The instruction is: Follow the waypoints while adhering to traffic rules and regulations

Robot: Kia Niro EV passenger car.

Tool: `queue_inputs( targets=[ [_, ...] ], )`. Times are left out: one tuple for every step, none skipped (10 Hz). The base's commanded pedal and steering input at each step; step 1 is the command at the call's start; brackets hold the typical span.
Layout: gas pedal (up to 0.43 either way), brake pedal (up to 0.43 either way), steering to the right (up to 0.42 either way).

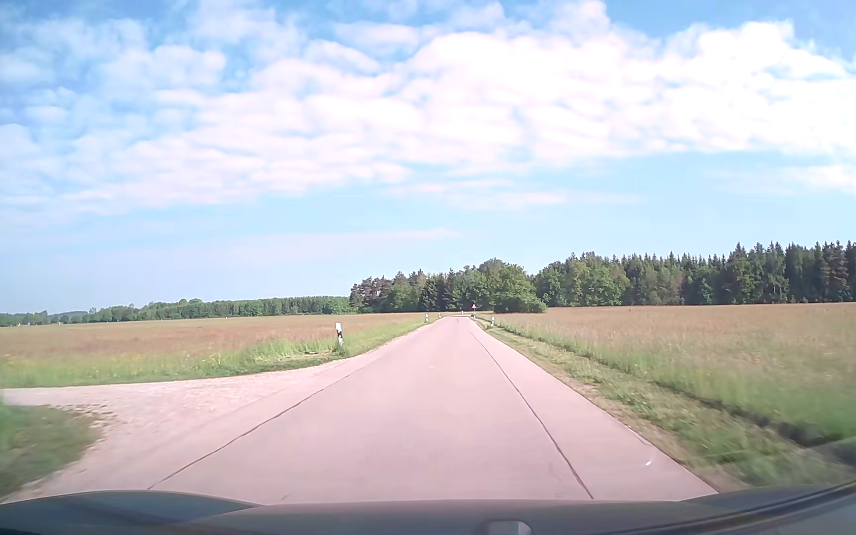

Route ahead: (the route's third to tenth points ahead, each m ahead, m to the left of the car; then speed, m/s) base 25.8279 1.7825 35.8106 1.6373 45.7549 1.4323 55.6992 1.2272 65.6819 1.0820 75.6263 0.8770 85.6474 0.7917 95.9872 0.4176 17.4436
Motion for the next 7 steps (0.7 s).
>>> queue_inputs(
  targets=[
    [0.130, 0.000, -0.002],
    [0.130, 0.000, -0.002],
    [0.130, 0.000, -0.002],
    [0.130, 0.000, -0.002],
    [0.130, 0.000, -0.003],
    [0.130, 0.000, -0.003],
    [0.130, 0.000, -0.005]
  ],
)
